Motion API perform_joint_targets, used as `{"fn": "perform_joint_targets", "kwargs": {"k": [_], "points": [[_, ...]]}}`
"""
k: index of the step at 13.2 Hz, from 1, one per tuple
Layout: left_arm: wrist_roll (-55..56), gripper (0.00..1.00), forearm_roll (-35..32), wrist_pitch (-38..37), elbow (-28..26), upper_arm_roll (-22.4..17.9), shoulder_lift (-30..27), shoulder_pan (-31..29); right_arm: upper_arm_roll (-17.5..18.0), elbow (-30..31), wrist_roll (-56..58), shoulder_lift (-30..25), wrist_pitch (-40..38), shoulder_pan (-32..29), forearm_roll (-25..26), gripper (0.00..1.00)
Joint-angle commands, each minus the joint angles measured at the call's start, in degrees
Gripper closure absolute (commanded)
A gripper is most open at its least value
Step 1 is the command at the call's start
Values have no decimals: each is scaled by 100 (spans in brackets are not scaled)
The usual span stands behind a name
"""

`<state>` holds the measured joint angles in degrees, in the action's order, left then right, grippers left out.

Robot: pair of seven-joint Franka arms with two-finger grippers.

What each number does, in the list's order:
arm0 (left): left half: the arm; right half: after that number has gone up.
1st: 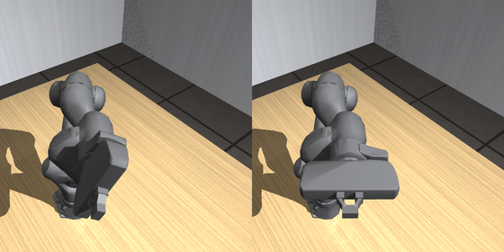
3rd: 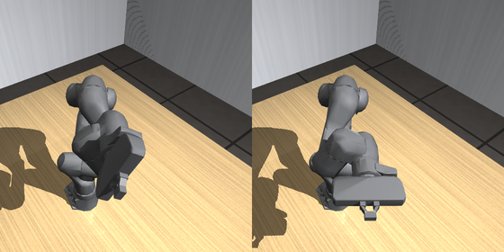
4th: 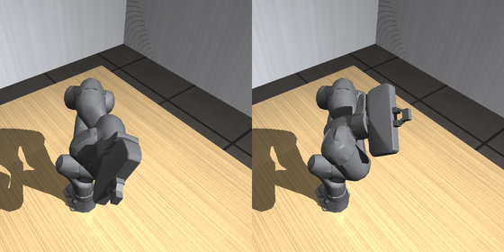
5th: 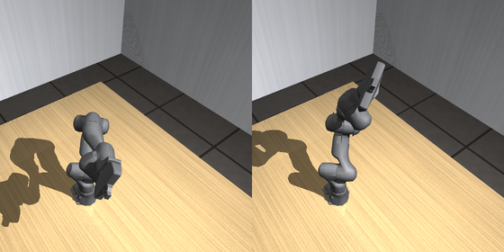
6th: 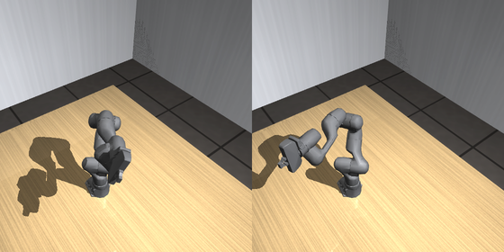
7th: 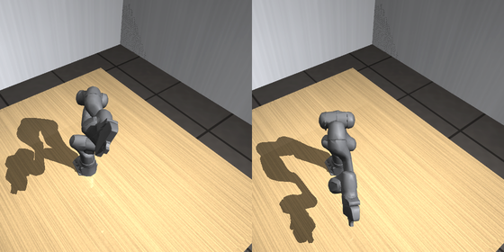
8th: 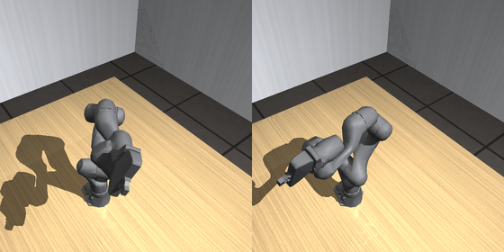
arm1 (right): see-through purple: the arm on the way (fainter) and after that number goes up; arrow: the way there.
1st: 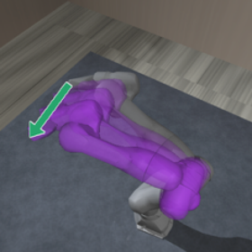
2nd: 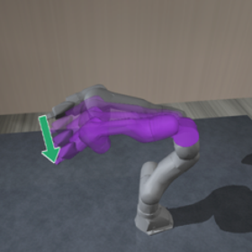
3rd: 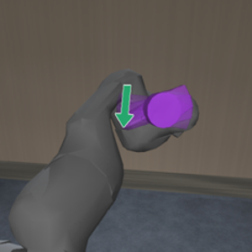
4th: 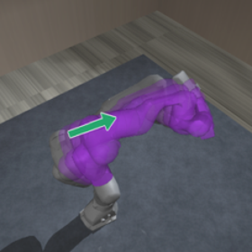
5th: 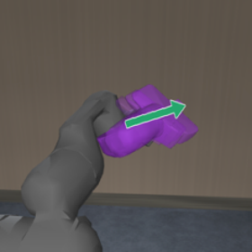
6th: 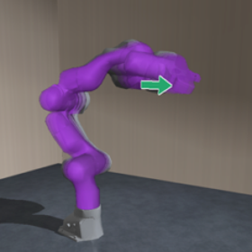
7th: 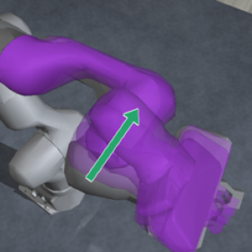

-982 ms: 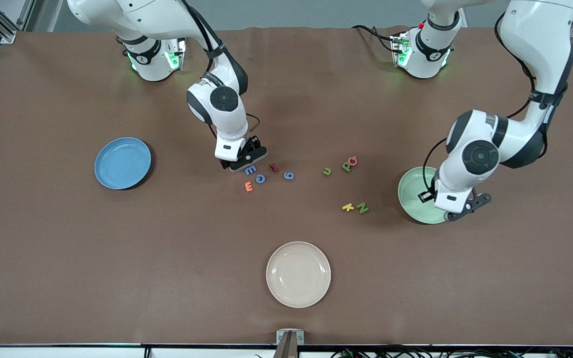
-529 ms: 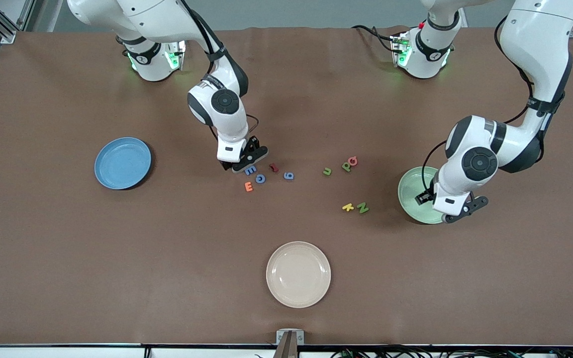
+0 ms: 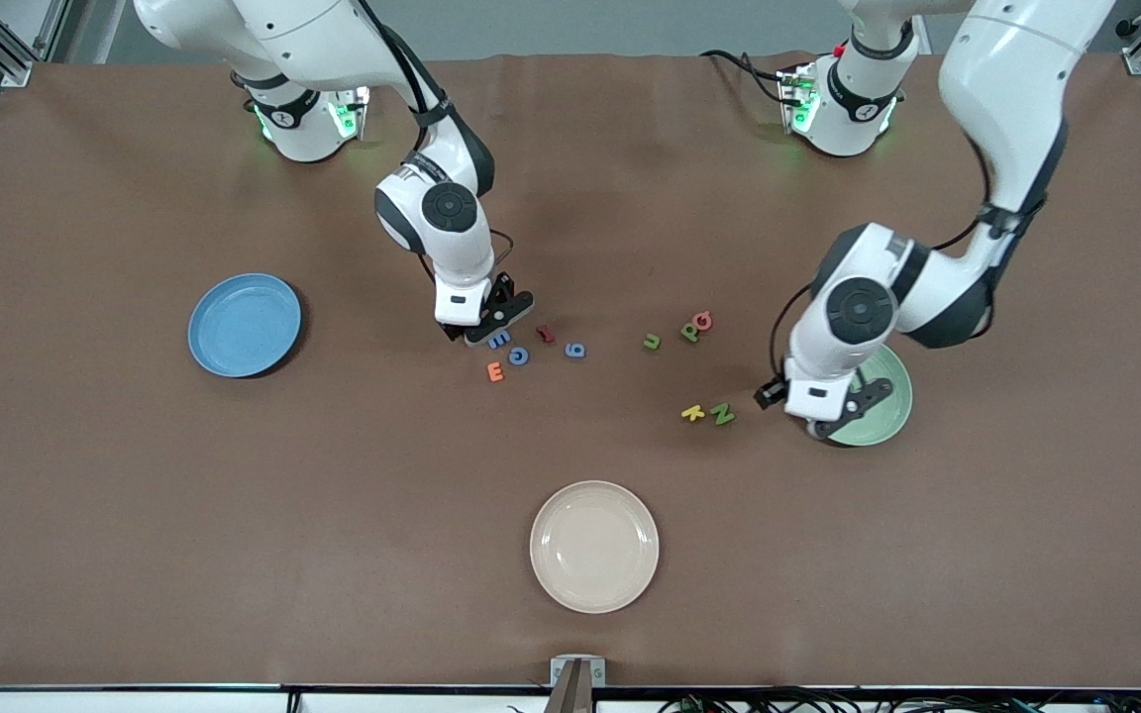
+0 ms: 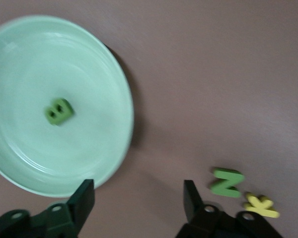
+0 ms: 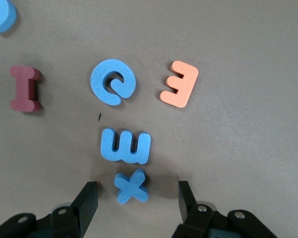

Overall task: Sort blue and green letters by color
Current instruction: 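Grasp the green Z with the left gripper while the right gripper grasps x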

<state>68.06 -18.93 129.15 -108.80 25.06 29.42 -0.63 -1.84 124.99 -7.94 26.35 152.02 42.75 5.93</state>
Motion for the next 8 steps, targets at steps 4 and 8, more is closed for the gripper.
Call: {"fn": "perform_joint_targets", "kwargs": {"k": [4, 8], "points": [[568, 22, -111, 101, 1194, -10, 1233, 353, 43, -80, 74, 81, 47, -56, 75, 44], [568, 24, -93, 268, 1194, -45, 1382, 458, 43, -81, 100, 81, 47, -65, 75, 48]]}}
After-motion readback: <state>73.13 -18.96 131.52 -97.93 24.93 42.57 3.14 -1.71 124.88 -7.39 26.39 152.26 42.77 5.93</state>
